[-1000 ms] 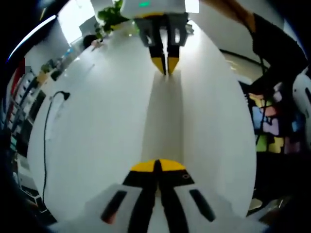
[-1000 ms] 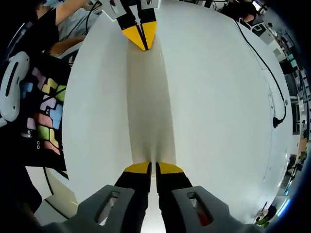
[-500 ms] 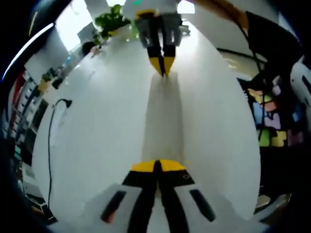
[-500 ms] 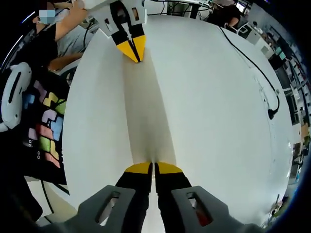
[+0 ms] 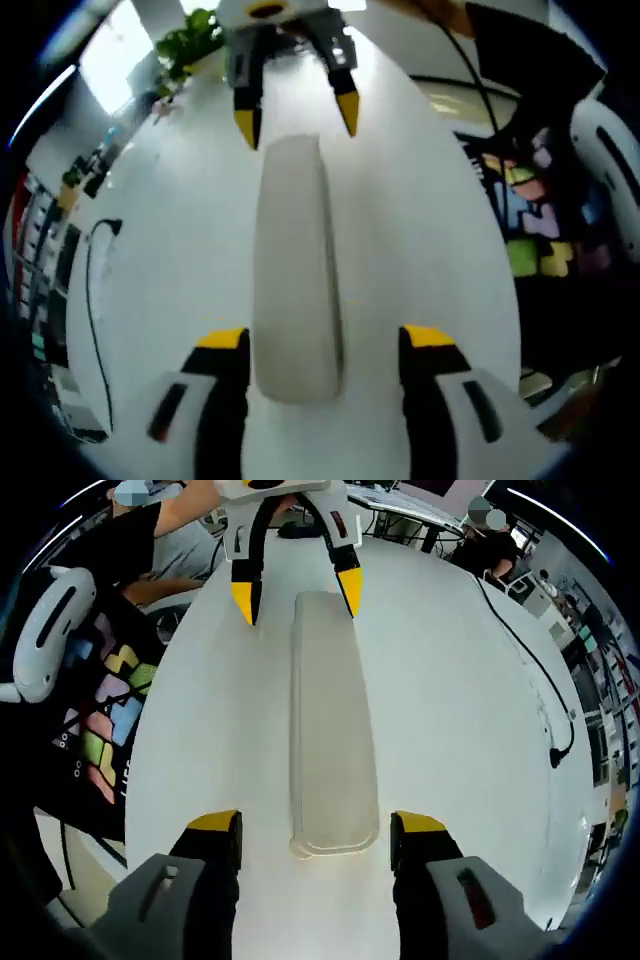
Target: Arrange the utensils inside the cutlery case until each visible utensil rests in its matching compartment.
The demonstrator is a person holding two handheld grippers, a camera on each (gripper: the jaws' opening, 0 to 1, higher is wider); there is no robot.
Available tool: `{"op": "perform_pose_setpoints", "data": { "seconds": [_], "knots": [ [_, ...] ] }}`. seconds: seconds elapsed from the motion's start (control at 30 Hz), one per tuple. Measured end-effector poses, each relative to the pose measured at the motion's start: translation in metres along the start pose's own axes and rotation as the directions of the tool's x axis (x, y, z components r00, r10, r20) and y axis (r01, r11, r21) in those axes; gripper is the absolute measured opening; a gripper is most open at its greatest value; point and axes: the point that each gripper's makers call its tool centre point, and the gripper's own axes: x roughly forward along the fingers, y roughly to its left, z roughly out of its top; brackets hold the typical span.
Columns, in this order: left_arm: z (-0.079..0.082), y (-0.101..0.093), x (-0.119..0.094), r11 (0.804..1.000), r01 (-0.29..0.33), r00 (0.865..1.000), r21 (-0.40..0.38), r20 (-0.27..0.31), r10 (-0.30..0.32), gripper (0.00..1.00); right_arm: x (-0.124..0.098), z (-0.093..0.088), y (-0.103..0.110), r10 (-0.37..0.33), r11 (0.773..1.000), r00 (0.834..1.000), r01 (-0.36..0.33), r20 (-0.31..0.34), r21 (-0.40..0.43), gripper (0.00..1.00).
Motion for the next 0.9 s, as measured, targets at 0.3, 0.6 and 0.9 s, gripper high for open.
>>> {"op": "perform_pose_setpoints", "data": {
  "seconds": [0.3,0.6,0.9],
  "knots": [
    [-0.009,0.005,0.009,0.999,0.04,0.996,-0.013,-0.074,-0.041,0.58,0.013,0.004,-0.014,0.031,0.999,0.999,-0.029,-0.04,0.046,0.56],
    [-0.011,0.015,0.013,0.998,0.016,0.995,-0.06,-0.099,-0.022,0.45,0.027,0.003,-0.013,0.058,0.995,0.998,-0.055,-0.037,0.087,0.46],
    [-0.011,0.014,0.014,0.993,0.016,0.992,-0.117,-0.122,-0.03,0.43,0.03,0.001,-0.012,0.04,0.992,0.998,-0.035,-0.04,0.119,0.44]
  ]
}}
